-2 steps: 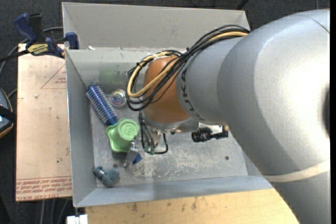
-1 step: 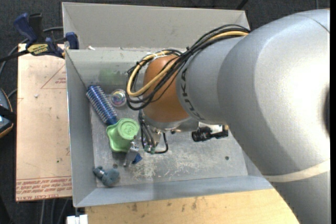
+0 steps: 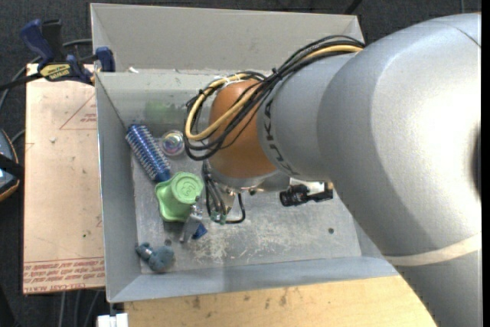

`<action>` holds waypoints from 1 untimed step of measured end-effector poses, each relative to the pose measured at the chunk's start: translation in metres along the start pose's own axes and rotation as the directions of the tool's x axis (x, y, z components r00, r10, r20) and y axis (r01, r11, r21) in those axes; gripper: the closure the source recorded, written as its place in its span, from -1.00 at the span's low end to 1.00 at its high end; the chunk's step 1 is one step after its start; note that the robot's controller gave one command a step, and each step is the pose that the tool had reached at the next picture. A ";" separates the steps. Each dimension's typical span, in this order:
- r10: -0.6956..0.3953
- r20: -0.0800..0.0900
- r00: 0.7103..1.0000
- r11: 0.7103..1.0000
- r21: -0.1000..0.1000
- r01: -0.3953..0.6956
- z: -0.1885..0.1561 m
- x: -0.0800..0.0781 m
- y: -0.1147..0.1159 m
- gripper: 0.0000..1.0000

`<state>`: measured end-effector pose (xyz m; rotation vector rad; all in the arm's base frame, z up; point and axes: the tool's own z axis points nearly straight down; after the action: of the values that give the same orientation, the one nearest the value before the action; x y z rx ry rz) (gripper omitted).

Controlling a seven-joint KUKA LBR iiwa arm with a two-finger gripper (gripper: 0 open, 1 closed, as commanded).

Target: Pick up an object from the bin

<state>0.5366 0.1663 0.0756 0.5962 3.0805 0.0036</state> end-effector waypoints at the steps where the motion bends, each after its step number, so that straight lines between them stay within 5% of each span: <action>1: -0.002 -0.001 1.000 1.000 -0.001 0.002 -0.037 -0.001 0.001 1.00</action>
Offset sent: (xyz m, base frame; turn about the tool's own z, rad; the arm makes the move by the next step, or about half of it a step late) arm 0.0000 0.0000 0.0355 0.0000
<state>0.5375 0.1669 0.1127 0.5926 3.0817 0.0049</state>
